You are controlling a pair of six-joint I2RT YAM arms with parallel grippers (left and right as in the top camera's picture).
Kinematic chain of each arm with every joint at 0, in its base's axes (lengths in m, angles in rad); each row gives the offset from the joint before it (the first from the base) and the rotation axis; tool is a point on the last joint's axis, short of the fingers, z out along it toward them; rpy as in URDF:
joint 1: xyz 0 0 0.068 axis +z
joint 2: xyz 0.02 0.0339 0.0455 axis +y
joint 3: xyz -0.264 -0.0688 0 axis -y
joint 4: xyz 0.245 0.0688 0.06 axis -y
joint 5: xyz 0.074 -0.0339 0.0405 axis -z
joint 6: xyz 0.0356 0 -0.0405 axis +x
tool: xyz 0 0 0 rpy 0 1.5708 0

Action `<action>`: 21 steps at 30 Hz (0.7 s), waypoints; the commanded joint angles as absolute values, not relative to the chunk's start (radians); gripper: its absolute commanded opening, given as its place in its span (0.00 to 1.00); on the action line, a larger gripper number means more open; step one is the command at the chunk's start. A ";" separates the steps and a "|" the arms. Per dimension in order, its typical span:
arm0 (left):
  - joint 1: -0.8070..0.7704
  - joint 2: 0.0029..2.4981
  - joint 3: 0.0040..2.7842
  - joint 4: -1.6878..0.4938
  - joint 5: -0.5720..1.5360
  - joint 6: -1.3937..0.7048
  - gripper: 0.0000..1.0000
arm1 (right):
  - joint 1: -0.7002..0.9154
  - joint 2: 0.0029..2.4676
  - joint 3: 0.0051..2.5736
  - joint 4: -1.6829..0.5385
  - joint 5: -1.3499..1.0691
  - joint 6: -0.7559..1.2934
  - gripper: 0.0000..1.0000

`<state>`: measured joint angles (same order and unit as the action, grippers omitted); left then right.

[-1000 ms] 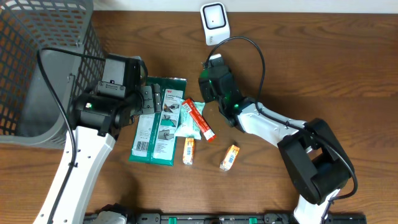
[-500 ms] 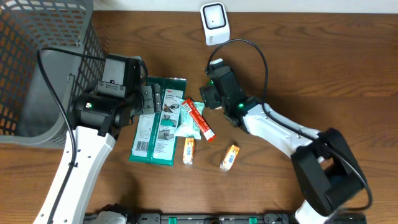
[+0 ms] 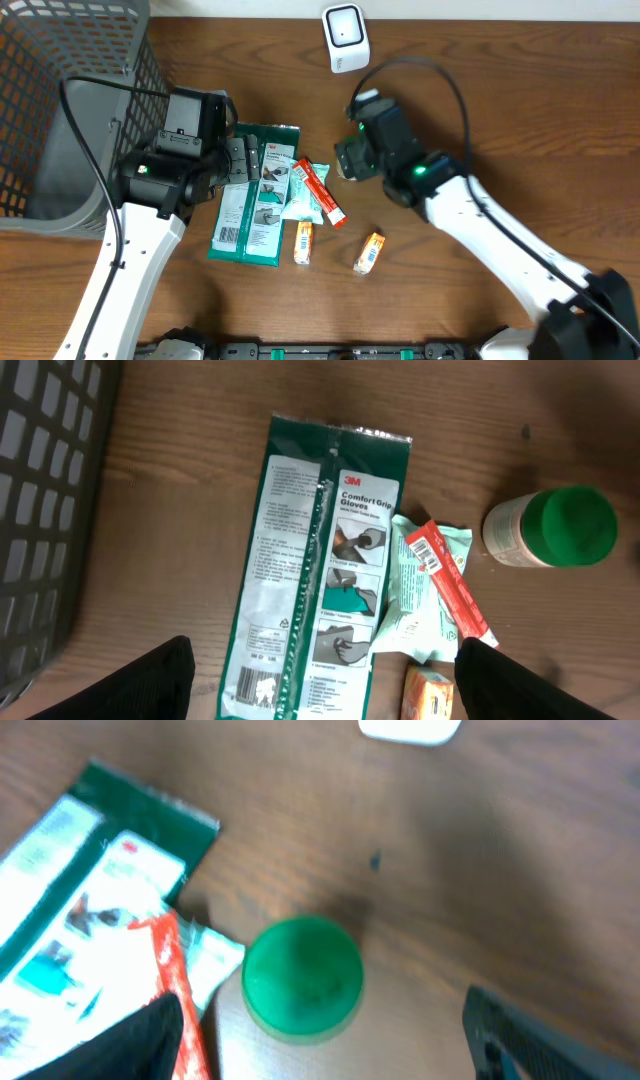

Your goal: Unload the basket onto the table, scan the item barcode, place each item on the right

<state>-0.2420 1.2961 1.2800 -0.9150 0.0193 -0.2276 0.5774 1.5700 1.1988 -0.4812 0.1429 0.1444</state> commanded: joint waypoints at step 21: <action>-0.237 1.300 1.293 -0.916 0.007 -0.214 0.84 | 0.519 1.563 1.554 -1.021 -0.033 0.310 0.99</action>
<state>-0.2420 1.2961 1.2800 -0.9157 0.0193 -0.2276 0.4988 1.5494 1.5452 -1.0233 -0.0097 0.2634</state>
